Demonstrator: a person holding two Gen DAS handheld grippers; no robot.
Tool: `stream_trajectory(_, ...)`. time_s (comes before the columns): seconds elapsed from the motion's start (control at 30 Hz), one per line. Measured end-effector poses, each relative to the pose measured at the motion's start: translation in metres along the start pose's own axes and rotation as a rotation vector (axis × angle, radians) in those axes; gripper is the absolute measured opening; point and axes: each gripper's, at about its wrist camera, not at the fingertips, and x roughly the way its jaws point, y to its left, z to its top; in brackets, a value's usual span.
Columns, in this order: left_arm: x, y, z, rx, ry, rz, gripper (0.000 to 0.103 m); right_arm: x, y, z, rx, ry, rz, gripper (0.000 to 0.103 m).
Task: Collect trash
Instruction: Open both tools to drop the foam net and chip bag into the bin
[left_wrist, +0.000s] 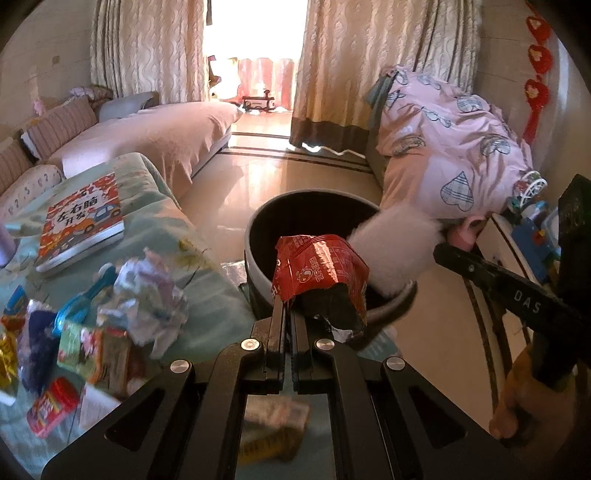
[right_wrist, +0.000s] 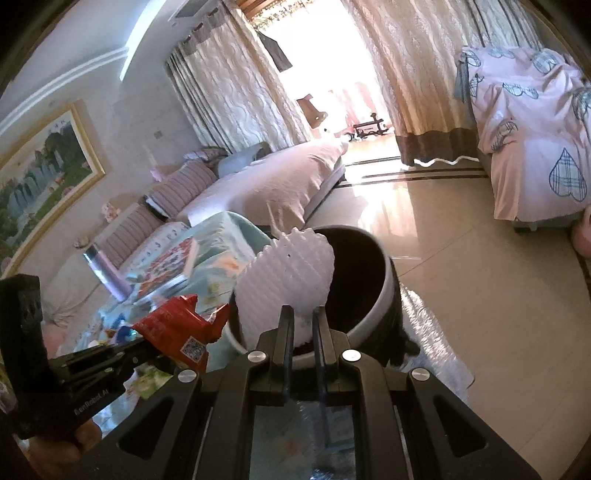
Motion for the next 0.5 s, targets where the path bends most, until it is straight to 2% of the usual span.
stream_trajectory(0.23,0.028,-0.003,0.018,-0.005,0.033,0.007,0.002,0.028,-0.010,0.016,-0.029,0.041,-0.031,0.005)
stream_trajectory(0.33,0.041,-0.006,0.021,0.003,0.069,0.004,0.009,0.035,-0.016,0.019,-0.024,0.049,-0.036,0.005)
stream_trajectory(0.37,0.043,-0.007,0.022,0.005,0.073,0.001,0.018,0.036,-0.016,0.020,-0.022,0.050,-0.037,0.005)
stream_trajectory(0.4,0.044,-0.007,0.022,0.006,0.073,-0.001,0.033,0.036,-0.017,0.021,-0.021,0.048,-0.040,0.005)
stream_trajectory(0.47,0.043,-0.009,0.020,0.006,0.066,0.002,0.055,0.033,-0.018,0.019,-0.015,0.042,-0.039,0.008)
stream_trajectory(0.5,0.041,-0.010,0.020,0.006,0.057,0.001,0.056,0.031,-0.018,0.017,-0.011,0.040,-0.039,0.010)
